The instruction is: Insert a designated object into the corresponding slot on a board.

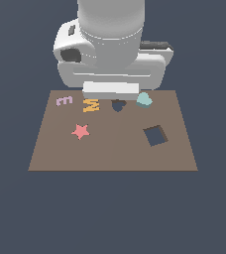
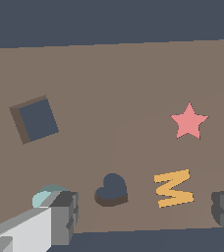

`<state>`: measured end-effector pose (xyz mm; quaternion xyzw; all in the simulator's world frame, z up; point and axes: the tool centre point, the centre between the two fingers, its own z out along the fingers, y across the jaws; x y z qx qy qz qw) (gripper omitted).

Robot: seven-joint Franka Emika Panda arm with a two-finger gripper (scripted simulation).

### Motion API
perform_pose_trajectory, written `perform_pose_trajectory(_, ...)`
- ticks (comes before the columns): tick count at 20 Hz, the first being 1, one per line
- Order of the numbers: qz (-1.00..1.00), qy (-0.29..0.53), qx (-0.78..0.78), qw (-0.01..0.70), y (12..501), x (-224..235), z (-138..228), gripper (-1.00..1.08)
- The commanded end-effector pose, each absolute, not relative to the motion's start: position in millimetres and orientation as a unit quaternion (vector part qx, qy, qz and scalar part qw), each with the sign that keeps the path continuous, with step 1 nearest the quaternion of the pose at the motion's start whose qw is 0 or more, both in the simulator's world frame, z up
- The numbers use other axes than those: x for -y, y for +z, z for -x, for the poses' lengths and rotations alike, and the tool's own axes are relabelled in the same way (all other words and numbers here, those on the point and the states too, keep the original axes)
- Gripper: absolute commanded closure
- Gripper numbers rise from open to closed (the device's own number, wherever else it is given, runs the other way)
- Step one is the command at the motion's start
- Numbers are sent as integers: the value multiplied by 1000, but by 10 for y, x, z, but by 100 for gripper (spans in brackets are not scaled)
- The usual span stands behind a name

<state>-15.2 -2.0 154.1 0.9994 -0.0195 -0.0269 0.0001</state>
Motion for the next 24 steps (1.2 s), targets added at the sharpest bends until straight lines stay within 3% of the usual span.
perform_pose_trajectory(1, -999, -27, 19, 0, 1541, 21, 152, -92)
perform_pose_trajectory(13, -999, -24, -48, 0, 1422, -151, 161, -92)
perform_pose_trajectory(24, -973, -16, -230, -1, 1100, -600, 303, -92)
